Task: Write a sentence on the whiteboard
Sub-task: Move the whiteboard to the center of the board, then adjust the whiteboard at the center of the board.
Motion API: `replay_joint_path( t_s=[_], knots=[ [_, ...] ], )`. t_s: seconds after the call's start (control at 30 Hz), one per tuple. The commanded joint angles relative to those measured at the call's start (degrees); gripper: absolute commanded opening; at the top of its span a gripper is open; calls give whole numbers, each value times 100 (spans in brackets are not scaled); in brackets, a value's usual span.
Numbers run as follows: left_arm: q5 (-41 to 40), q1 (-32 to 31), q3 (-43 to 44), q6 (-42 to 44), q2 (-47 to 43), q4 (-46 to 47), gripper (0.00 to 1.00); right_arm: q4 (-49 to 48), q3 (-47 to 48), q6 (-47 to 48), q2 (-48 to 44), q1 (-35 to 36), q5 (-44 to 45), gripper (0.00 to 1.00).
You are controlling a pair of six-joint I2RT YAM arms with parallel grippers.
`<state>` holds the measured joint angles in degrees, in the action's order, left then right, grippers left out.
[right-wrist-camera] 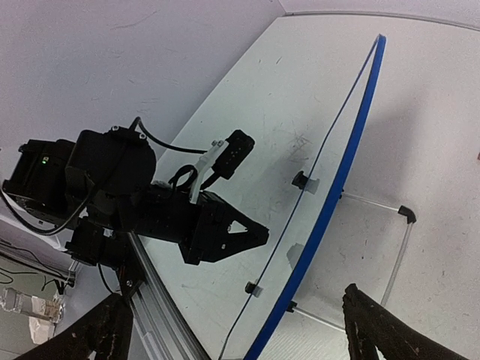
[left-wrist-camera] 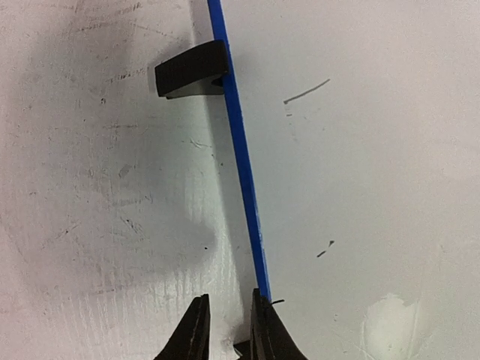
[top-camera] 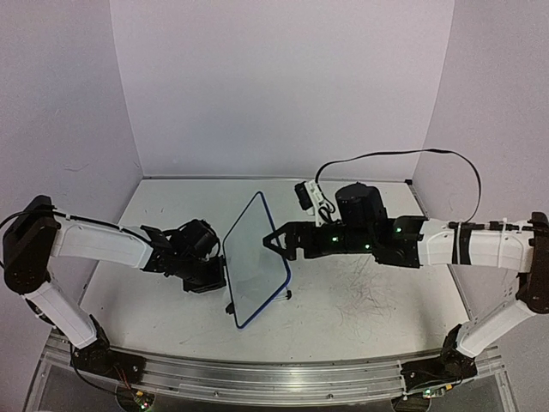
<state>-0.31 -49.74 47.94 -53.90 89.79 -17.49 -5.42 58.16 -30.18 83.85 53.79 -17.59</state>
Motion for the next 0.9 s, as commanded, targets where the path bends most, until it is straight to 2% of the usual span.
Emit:
replay_joint_path(
  t_s=[0.0, 0.2, 0.47, 0.6, 0.73, 0.87],
  knots=[
    [-171, -136, -543, 211, -280, 514, 19, 6, -148, -396, -101, 406, 762, 96],
    [-62, -484, -951, 183, -330, 1277, 15, -36, -538, -840, -223, 773, 1406, 93],
    [-337, -1033, -795, 116, 91, 1491, 11, -101, -866, -968, -368, 782, 1497, 73],
    [-349, -1285, -589, 71, 256, 1495, 9, -95, -897, -945, -485, 778, 1652, 70],
    [-335, -1611, -378, -46, 416, 1509, 9, 64, -1012, -1000, -802, 775, 2170, 70],
    [-361, -1819, -85, -74, 634, 1540, 9, 753, -997, -1060, -1183, 775, 3136, 85]
  ],
)
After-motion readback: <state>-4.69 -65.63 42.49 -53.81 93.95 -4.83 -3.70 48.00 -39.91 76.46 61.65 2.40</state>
